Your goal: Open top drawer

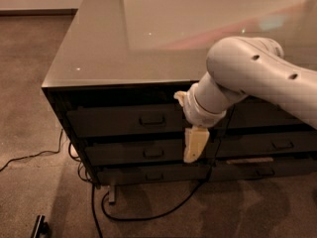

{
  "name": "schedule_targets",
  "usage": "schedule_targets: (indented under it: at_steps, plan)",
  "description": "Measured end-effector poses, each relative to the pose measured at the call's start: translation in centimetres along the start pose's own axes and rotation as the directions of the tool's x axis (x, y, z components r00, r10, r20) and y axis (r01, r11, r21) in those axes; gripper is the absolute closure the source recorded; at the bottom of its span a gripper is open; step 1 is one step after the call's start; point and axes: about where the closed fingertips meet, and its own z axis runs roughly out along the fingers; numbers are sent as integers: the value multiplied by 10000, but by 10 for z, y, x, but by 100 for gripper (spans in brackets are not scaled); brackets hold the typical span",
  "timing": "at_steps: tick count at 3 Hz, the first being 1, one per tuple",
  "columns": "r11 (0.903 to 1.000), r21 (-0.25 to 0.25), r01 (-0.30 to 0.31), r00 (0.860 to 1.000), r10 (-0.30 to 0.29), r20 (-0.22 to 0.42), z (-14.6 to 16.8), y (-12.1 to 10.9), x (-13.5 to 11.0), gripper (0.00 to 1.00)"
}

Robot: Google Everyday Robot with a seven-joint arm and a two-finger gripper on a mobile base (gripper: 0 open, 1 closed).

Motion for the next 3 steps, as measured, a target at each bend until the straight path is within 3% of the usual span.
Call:
schedule_targets:
  at_steps: [2, 3]
  plan:
    - [9998, -131, 127, 9996, -123, 271, 47, -40, 5, 0]
    - [9992, -336, 215, 9994, -206, 263, 71, -47, 3, 0]
